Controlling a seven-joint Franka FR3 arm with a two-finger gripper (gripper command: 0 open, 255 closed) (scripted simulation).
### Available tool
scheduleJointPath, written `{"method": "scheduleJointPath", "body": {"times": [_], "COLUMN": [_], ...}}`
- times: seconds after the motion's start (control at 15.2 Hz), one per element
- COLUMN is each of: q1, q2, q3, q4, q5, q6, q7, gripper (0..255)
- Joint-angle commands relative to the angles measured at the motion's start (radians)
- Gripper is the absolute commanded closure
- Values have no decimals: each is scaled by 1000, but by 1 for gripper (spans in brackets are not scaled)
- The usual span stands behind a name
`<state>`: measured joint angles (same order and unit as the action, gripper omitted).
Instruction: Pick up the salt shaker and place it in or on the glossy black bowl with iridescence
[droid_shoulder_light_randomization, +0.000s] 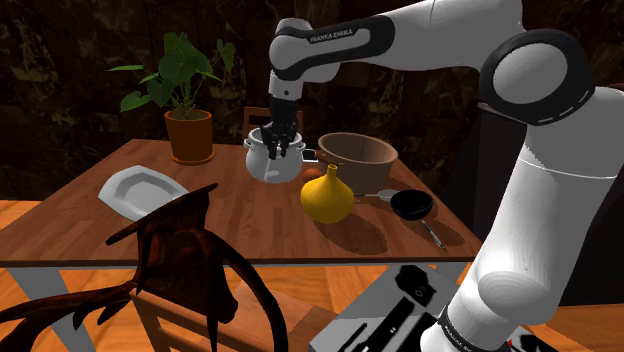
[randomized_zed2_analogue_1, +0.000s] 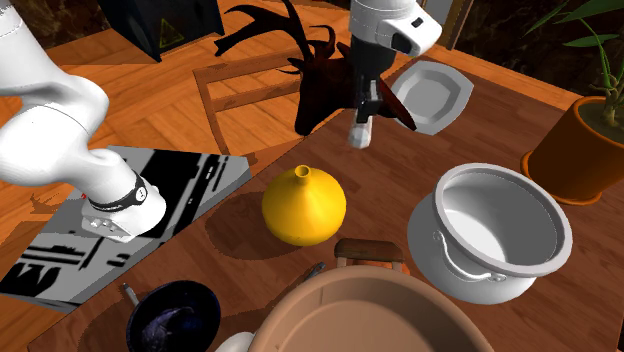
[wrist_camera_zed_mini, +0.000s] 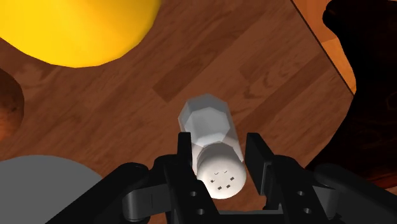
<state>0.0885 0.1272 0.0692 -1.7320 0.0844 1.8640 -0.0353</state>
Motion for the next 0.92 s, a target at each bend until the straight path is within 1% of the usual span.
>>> {"method": "scheduleJointPath", "body": {"times": [0.0, 0.33, 0.59, 0.86], "q1": [0, -1, -39, -74], "q2": [-7, -9, -125, -228], "q3": [0, 0, -32, -71], "q4": [21, 80, -53, -162], "q5": [0, -1, 7, 7], "q6": [-28, -89, -78, -79], "q7": [2, 7, -66, -140], "gripper": [255, 255, 255, 255]}}
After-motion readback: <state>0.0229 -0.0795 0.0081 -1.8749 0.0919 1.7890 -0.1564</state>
